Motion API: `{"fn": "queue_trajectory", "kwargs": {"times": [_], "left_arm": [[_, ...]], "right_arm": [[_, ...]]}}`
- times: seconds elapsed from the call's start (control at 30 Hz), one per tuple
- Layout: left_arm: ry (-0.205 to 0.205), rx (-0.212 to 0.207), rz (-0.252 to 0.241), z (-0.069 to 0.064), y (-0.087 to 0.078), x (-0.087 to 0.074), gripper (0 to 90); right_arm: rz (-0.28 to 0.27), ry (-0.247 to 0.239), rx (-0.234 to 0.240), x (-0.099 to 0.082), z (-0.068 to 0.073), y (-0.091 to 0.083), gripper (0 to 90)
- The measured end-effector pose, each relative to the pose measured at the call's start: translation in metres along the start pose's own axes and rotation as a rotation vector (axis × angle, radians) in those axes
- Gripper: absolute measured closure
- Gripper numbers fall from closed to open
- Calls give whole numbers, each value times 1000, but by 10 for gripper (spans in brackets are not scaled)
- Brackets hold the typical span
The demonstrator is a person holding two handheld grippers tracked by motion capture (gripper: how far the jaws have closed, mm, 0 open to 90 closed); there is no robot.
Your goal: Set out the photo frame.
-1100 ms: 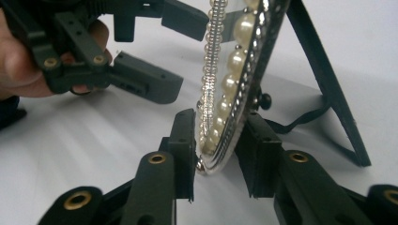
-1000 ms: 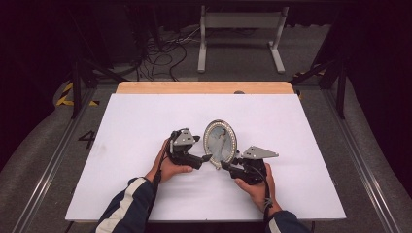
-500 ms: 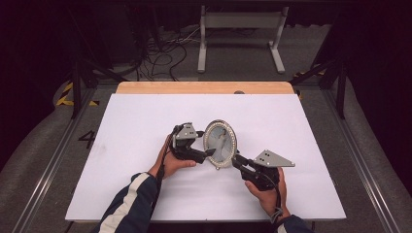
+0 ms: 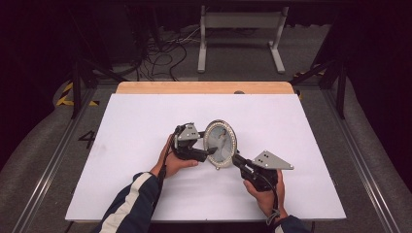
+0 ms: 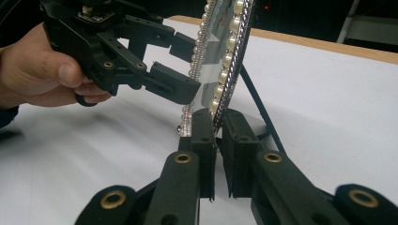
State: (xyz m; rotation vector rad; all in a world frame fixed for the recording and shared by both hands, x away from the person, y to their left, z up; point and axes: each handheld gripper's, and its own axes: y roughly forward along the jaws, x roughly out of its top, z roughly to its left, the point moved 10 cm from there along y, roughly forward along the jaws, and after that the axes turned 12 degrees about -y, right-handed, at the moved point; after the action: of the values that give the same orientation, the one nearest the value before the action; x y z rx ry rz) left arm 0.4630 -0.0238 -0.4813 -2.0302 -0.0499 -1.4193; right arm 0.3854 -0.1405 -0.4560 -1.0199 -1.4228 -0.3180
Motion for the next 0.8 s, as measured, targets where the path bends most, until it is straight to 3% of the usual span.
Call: {"fn": "queue_trajectory", "kwargs": {"times": [0.33,0.8], "left_arm": [[-39,1,-4,9,-9,-1,487],[-29,58,23,11,-15,-8,515]], "right_arm": [[-3,24,-18,-1,-3,4,826],[-7,34,-29,0,-9,10,815]]}}
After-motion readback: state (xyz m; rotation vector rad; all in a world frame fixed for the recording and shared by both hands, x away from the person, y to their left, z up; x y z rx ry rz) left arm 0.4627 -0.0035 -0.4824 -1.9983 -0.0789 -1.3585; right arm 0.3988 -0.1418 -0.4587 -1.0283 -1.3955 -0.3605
